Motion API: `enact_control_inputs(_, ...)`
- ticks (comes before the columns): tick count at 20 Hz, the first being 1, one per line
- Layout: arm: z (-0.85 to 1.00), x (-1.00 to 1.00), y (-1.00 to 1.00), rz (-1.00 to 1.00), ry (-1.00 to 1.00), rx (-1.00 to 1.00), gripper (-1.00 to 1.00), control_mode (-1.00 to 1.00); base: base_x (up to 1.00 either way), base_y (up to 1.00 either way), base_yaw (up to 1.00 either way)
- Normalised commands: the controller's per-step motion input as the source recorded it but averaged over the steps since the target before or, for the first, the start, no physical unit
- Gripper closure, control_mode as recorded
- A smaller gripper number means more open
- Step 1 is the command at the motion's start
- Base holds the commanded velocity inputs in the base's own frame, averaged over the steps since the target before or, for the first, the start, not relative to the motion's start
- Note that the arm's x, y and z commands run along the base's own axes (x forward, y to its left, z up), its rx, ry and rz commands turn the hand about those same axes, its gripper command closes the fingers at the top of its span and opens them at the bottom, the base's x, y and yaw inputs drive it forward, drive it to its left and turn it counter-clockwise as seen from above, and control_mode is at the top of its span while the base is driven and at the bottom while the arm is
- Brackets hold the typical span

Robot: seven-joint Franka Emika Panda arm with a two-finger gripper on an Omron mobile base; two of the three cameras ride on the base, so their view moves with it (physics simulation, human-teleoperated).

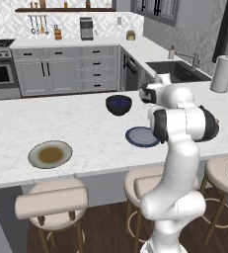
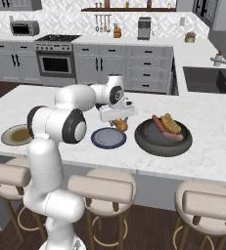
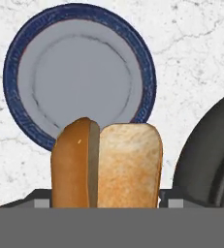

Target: Place one bun and one sausage from the bowl on each plate.

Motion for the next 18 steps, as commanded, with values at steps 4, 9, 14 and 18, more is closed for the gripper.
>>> enact_control_inputs(4, -0.08, 0.01, 0.55, -0.20, -0.01, 0.00, 1.00, -1.00, 0.00, 0.00, 0.00)
enact_control_inputs(9, -0.22, 0.00, 0.21, -0.20, -0.01, 0.00, 1.00, -1.00, 0.00, 0.00, 0.00)
enact_control_inputs(14, -0.31, 0.13, 0.00, -0.09, 0.00, 0.00, 1.00, -1.00, 0.00, 0.00, 0.00)
enact_control_inputs(18, -0.35, 0.04, 0.00, -0.02, 0.00, 0.00, 1.00, -1.00, 0.00, 0.00, 0.00)
